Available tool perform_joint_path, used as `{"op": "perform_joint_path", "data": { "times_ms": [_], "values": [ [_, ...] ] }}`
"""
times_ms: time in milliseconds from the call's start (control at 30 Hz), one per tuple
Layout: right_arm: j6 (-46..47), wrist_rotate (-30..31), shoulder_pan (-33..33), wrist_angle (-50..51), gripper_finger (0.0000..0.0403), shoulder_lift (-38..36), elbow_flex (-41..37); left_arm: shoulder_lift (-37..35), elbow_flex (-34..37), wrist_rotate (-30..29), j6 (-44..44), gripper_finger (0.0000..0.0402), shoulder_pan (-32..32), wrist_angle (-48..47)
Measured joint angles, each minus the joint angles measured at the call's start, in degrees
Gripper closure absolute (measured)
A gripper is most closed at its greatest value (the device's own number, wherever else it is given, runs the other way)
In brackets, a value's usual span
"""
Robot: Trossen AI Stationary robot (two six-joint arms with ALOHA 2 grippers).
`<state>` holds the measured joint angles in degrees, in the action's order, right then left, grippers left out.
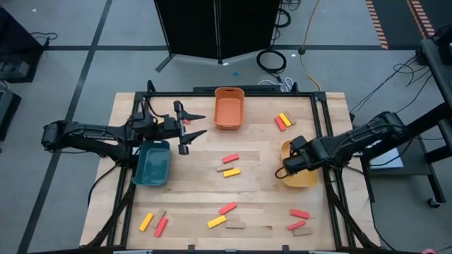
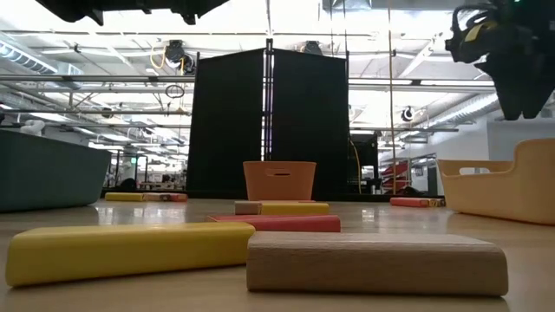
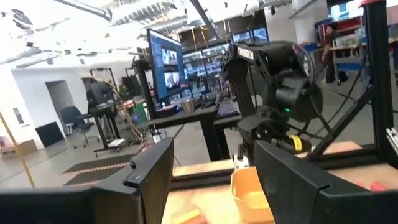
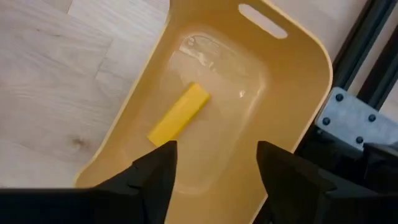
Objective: Sort blocks
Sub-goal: Put the bottom left yellow block into the yellow bin
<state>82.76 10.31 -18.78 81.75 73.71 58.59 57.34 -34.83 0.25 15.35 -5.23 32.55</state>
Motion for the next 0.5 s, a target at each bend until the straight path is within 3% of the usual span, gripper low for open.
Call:
{"op": "perform_joint_path", "data": {
  "times_ms": [300,500],
  "values": [
    [-10.53,3.37,1.64,-3.82,0.0164,0.00,0.00,-0.21,0.02,-0.04,-9.85,0.0181,0.65,-6.15],
    [-25.13,6.69,1.64,-16.93,0.0164,0.00,0.02,-2.32,0.02,-0.07,-16.60,0.0181,2.52,-17.43]
  ]
}}
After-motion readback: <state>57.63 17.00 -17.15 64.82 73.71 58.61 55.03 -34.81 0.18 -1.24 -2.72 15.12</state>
